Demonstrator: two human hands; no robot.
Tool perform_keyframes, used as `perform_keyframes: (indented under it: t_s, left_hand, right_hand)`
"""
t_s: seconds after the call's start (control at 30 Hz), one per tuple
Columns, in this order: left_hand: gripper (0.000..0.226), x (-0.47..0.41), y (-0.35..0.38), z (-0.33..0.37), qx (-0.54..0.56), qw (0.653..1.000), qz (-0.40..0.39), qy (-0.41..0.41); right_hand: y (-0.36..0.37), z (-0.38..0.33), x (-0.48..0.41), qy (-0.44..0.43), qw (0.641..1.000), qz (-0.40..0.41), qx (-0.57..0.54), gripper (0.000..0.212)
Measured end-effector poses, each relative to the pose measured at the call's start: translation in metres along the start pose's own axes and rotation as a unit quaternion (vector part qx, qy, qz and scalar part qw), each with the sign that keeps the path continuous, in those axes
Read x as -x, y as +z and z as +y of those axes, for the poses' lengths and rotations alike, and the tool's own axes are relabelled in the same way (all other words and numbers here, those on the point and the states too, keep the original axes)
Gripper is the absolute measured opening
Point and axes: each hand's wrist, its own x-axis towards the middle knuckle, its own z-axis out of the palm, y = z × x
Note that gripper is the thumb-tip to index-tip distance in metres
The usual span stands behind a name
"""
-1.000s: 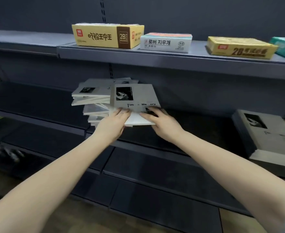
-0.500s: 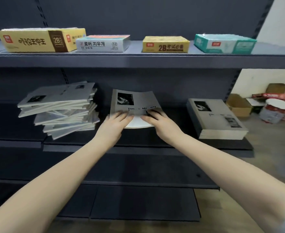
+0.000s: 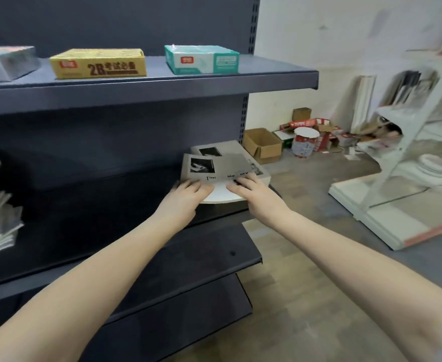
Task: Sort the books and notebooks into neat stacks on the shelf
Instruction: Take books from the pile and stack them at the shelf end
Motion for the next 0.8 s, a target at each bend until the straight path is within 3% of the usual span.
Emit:
perform_keyframes:
  t_s: [0.2, 0.27, 0.43, 0.6, 0.8]
  left_hand:
    - [0.072, -0.030, 0.026, 0.032, -0.009, 0.991, -0.131, 0.017]
    - [0.069, -0.037, 0.030, 0.036, -0.014, 0.990, -0.137, 0.023]
    - [0.064, -0.049, 0.036, 0.039, -0.019, 0.989, -0.145, 0.021]
    - [0.049, -0.058, 0.048, 0.041, -0.003, 0.987, -0.162, 0.013]
    - [0.066, -0.077, 0.050, 0.037, -0.010, 0.989, -0.145, 0.008]
  right_hand:
    - [0.004, 0.031, 0.043, 0.077, 0.993, -0.089, -0.021, 0.059]
    - [0.008, 0.037, 0.050, 0.091, 0.991, -0.094, -0.030, 0.049]
    - [0.001, 0.046, 0.056, 0.123, 0.983, -0.136, -0.012, 0.056]
    - [0.007, 0.050, 0.048, 0.129, 0.979, -0.159, 0.012, 0.049]
    - [0.021, 0.058, 0.035, 0.158, 0.973, -0.161, 0.052, 0.046]
